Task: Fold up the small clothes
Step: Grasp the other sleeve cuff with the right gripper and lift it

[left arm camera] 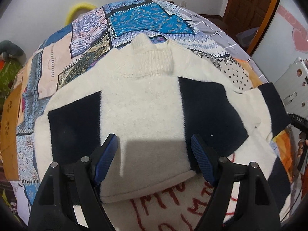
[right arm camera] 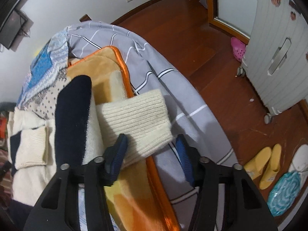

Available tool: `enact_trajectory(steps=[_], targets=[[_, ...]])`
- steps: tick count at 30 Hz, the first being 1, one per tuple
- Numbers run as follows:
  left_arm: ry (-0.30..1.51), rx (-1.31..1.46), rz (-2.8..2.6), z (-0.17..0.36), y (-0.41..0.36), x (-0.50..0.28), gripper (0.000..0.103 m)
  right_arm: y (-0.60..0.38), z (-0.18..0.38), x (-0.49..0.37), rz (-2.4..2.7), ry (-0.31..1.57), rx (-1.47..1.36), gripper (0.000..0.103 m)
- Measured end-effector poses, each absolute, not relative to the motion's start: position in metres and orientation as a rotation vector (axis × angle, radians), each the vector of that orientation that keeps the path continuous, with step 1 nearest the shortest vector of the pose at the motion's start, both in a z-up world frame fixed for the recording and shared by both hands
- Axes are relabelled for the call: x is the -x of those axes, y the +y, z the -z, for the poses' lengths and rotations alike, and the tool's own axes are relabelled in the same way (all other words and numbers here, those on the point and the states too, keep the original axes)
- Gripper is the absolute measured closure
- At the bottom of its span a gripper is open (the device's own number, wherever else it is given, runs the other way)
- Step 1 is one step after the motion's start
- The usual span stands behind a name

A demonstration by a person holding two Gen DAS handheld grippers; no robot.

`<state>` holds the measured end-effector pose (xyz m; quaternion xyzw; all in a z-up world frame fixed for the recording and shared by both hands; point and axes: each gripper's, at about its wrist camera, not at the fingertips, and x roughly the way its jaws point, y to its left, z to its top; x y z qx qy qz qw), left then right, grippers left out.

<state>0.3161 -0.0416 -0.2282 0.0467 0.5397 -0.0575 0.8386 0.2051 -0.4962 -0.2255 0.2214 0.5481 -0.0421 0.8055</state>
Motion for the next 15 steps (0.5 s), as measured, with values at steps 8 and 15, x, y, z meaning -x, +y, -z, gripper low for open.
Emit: enact_trajectory(steps=[8,15], targets=[[1.127,-0.112,0.122,0.224,-0.044,-0.315,0.025,-0.493,0.221,-0.209,0.076,1.139,-0.5,0.094],[1.091,-0.1,0.124,0.207,-0.041,-0.307,0.025,-0.483,0.179,-0.21,0.077,1.032,-0.378,0.096]])
